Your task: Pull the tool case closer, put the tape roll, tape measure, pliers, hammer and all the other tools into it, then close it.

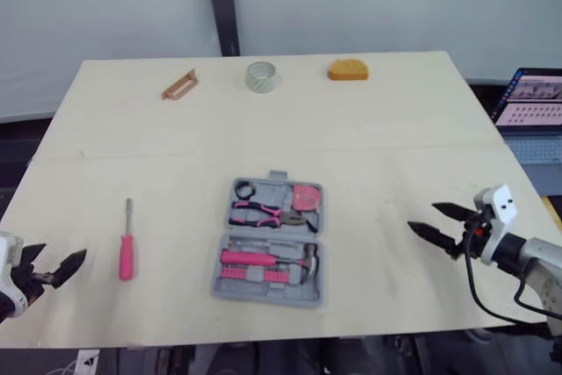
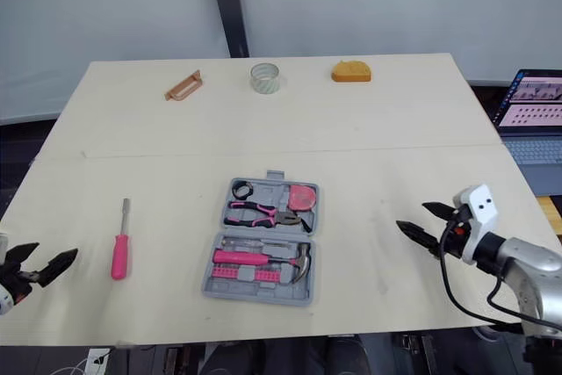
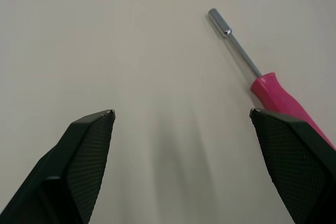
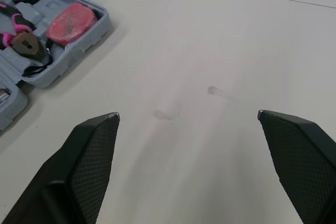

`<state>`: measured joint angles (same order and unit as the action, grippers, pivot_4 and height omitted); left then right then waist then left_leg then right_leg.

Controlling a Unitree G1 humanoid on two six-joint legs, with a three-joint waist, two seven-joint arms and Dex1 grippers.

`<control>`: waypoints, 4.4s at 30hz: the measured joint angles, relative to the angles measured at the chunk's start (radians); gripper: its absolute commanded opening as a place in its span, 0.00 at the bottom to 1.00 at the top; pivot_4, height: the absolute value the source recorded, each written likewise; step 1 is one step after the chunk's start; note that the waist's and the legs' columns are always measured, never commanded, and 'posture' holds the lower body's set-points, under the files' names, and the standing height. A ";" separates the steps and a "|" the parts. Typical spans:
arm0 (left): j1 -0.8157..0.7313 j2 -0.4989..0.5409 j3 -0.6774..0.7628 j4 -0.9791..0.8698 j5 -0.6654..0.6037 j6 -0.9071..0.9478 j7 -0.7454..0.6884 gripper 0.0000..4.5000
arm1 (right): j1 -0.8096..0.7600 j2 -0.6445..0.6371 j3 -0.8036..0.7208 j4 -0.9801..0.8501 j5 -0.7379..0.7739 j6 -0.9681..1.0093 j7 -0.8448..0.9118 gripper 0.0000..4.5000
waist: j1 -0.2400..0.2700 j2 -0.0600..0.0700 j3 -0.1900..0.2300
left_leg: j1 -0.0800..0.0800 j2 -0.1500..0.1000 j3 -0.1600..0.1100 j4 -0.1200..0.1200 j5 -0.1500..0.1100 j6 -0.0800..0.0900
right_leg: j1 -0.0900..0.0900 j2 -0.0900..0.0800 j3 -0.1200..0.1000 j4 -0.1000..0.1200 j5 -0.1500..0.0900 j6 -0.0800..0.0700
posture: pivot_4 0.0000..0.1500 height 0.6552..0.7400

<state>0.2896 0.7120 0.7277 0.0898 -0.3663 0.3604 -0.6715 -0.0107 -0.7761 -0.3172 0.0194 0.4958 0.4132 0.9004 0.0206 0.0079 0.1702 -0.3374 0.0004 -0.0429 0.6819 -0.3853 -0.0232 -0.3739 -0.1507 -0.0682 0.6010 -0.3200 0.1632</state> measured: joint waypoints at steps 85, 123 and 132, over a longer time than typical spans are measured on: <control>-0.183 0.161 -0.484 -0.547 -0.008 0.284 -0.074 0.15 | -0.462 -0.012 0.436 -0.287 0.071 0.175 0.339 1.00 | 0.000 -0.005 0.008 | -0.004 0.001 -0.002 0.000 0.000 -0.003 | -0.003 0.001 -0.001 -0.003 0.001 -0.001 | 1.00 1.00; -0.585 0.314 -1.082 -0.596 0.104 0.350 -0.457 0.15 | -0.268 -0.118 0.386 -0.466 0.063 0.218 0.251 1.00 | -0.002 0.000 0.015 | -0.006 0.001 -0.002 0.002 0.000 -0.002 | -0.004 0.001 -0.002 0.000 0.001 0.000 | 1.00 1.00; -0.637 0.256 -1.141 -0.595 0.111 0.431 -0.447 0.15 | -0.267 -0.128 0.386 -0.489 0.071 0.220 0.254 1.00 | 0.002 0.000 0.015 | -0.006 0.001 -0.002 0.003 0.000 -0.002 | -0.004 0.001 -0.002 0.000 0.001 0.000 | 1.00 1.00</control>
<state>-0.3476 0.9678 -0.4132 -0.5047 -0.2550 0.7912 -1.1184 -0.2780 -0.9040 0.0686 -0.4698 0.5664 0.6337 1.1545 0.0223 0.0077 0.1855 -0.3437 0.0009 -0.0446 0.6850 -0.3852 -0.0252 -0.3774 -0.1495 -0.0706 0.6010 -0.3188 0.1629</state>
